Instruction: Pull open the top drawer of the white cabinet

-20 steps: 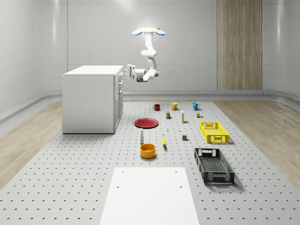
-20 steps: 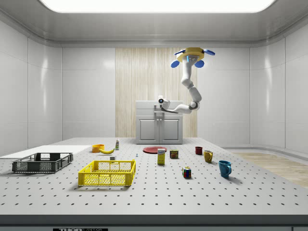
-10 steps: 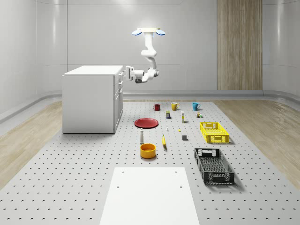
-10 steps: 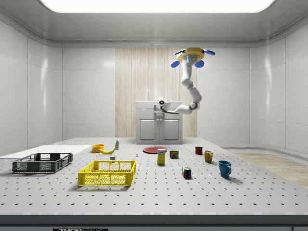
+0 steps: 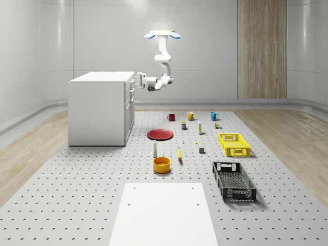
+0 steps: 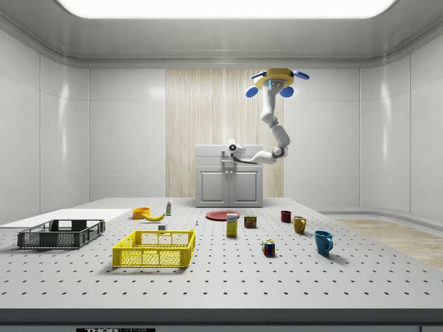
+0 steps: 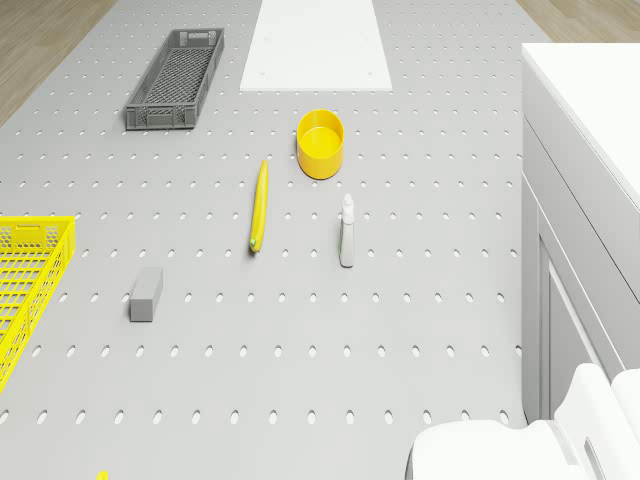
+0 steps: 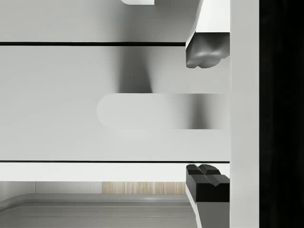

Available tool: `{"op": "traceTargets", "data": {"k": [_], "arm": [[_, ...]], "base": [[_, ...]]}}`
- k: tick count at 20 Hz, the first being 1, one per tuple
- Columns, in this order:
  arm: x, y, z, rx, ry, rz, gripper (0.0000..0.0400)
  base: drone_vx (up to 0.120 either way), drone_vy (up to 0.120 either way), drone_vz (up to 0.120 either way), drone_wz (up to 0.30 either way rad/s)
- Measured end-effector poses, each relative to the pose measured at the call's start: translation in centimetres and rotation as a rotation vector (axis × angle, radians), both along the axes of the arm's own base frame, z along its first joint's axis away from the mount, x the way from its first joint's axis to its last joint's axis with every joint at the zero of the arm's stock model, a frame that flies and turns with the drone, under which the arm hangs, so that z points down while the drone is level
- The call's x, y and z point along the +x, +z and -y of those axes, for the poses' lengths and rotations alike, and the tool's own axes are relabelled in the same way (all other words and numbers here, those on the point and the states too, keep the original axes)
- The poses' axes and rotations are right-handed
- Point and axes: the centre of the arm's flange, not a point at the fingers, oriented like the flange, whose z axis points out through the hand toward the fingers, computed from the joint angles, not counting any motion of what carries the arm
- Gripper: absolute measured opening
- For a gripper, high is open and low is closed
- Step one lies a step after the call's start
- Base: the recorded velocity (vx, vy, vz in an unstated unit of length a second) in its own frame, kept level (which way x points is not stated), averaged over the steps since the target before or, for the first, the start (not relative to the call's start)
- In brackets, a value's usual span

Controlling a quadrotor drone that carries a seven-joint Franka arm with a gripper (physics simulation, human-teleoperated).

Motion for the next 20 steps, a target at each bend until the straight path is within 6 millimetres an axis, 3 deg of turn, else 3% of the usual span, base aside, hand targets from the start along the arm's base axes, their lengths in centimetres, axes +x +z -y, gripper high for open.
{"op": "traceTargets", "data": {"k": [20], "arm": [[0.0, -0.3, -1.4, 0.000, -0.001, 0.000, 0.0305]], "base": [[0.000, 0.000, 0.000, 0.000]]}}
